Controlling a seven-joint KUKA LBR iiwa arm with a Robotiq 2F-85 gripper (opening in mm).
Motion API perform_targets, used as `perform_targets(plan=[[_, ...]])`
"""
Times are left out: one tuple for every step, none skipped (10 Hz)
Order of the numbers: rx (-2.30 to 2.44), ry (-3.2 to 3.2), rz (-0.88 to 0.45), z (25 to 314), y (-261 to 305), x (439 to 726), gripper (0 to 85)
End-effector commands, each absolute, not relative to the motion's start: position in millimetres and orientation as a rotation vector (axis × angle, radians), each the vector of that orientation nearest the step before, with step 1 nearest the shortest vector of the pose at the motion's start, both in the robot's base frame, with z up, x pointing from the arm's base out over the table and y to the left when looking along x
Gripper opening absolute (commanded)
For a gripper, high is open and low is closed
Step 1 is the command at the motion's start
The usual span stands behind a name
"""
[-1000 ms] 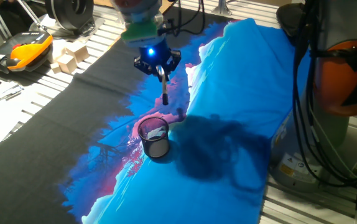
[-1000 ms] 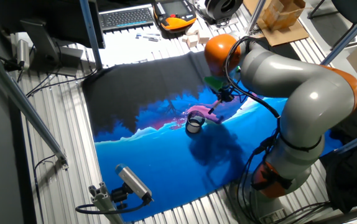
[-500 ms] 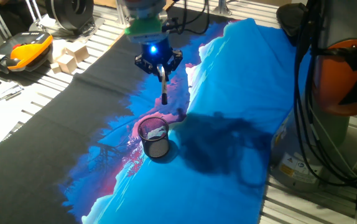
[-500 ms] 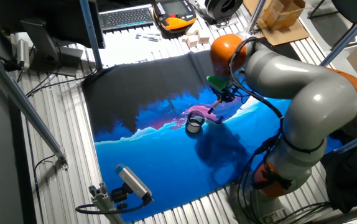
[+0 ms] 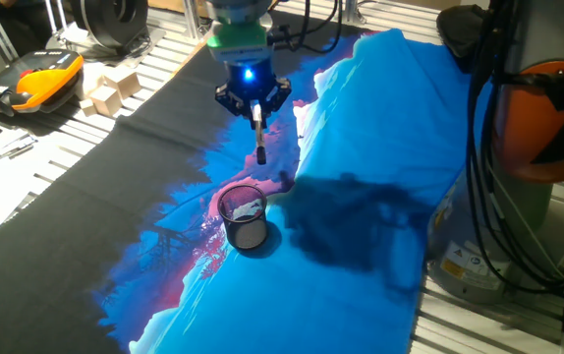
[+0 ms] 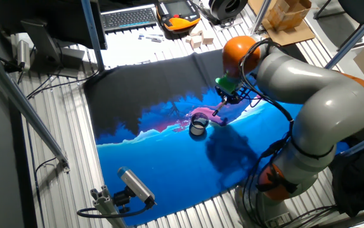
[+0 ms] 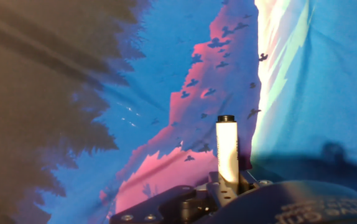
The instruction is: Put the pen into the pen holder
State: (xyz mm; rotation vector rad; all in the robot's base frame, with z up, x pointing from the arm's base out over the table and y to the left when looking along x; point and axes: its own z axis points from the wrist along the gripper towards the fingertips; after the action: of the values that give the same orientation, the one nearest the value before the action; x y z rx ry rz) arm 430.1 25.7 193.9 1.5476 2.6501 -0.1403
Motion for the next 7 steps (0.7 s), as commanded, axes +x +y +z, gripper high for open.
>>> perform_targets(plan=[[1.552,2.646,-0.147,194,26,430,0.0],[1.57,2.638,-0.157,194,26,430,0.0],[1.579,2.63,-0.175,194,26,430,0.0],[1.593,2.616,-0.214,194,26,430,0.0],[1.603,2.605,-0.242,198,31,429,0.0],[1.626,2.587,-0.269,204,39,428,0.0],[1.658,2.559,-0.316,208,46,427,0.0]])
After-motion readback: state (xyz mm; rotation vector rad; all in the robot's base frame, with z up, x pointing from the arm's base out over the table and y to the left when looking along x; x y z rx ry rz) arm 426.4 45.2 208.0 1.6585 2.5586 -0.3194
